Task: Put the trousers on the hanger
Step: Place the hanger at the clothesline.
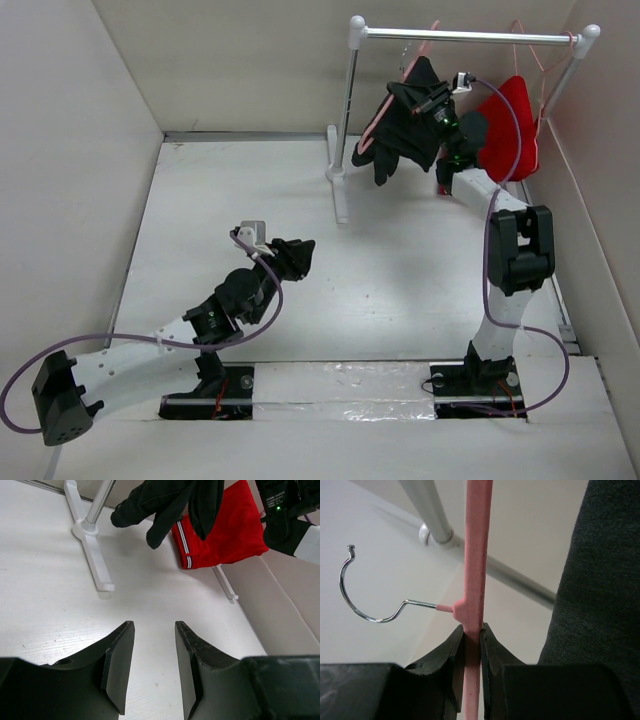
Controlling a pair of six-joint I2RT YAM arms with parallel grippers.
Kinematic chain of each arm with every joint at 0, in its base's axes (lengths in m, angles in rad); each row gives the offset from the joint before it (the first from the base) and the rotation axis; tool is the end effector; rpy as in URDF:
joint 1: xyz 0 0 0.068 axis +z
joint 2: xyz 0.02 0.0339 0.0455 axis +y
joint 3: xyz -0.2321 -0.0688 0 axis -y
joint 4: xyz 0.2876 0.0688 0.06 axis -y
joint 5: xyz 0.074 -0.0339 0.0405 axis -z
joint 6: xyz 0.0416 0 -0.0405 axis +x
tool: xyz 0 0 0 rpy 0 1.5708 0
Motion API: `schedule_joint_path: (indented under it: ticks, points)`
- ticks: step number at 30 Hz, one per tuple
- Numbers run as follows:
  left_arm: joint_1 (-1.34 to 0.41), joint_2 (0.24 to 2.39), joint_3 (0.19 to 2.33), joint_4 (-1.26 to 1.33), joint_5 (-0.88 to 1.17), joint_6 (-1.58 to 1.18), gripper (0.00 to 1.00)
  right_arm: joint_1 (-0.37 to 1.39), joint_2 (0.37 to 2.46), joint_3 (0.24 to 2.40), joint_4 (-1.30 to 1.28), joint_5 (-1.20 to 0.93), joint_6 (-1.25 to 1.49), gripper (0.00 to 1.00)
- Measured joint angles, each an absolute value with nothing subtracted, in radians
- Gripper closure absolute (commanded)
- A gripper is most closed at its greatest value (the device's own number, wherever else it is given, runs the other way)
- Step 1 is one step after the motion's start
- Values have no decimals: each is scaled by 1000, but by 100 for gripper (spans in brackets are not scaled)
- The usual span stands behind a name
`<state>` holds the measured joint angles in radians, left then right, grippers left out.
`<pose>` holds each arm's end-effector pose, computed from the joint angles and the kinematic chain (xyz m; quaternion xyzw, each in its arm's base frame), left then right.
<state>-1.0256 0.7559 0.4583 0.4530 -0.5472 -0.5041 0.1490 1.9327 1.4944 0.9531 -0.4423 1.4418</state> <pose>0.1491 -0.2041 0.2627 -0.0370 0.6577 -0.3798 0.6495 0.4772 0.0896 0.3178 0.1448 0.5065 0.6792 0.5110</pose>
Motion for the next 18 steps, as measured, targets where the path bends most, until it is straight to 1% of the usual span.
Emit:
schedule_joint_path:
  ticks: [11,18]
  points:
    - [-1026,754,453,425,-547,-533,65,36,1999,1630,882,-445,1472,100]
    - [-1026,730,453,387,-557,-537,65,-15,2078,1789,800,-458,1467,100]
